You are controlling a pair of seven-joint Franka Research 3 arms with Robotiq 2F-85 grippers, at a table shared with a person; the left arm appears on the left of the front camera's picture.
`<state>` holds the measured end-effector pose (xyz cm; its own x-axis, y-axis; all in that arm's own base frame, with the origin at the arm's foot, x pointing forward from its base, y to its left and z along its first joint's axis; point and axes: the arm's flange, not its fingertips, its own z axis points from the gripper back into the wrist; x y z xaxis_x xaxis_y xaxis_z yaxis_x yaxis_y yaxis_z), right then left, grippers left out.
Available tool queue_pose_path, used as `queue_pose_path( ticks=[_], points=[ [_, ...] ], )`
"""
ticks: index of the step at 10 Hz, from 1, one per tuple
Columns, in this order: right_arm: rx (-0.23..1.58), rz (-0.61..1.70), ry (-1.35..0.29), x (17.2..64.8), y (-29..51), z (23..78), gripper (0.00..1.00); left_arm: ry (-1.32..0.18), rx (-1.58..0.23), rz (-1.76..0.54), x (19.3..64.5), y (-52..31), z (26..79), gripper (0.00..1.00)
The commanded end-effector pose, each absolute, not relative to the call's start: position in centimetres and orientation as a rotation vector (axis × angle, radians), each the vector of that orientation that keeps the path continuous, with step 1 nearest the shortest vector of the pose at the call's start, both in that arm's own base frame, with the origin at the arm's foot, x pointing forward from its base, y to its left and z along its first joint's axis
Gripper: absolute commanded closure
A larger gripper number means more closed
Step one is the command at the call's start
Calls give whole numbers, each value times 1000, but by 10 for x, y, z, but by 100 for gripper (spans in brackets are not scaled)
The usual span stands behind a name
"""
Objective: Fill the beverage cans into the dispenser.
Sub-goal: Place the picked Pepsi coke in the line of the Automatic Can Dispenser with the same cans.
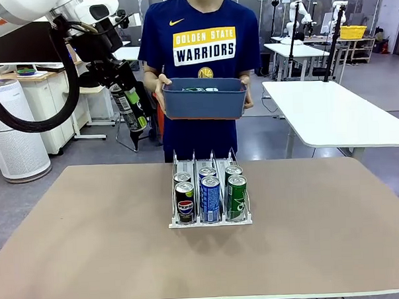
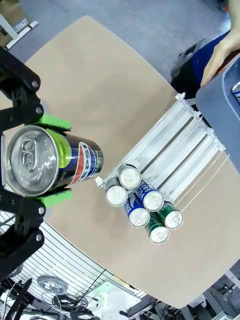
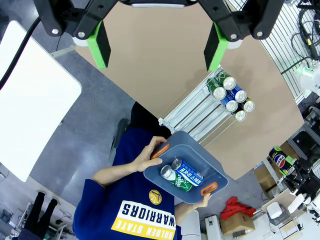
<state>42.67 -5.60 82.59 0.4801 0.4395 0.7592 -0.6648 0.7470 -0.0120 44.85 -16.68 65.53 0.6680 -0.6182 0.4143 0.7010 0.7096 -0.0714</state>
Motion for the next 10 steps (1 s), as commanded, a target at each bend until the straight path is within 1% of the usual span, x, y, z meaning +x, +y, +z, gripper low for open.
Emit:
queue_pose_path(
  ticks=[1,2,3,5,6,7,10],
  points=[
    [306,689,-826,426,-55,825,0,-372,-233,-754,448,-168,653,42],
    [306,689,-826,426,-55,825,0,-353,-179,-758,444,-178,652,42],
    [306,689,-826,426,-55,825,0,-333,-187,-703,442,-184,647,42],
    [306,689,-826,426,-55,825,0,-343,-96,-690,422,-200,639,42],
    [306,689,-826,426,-55,825,0,-341,-81,-768,414,-203,636,96],
    [306,689,-826,426,-55,825,0,-336,-79,-769,399,-210,633,100],
    [306,689,-826,426,-55,825,0,-307,-155,-800,378,-239,609,100]
  ],
)
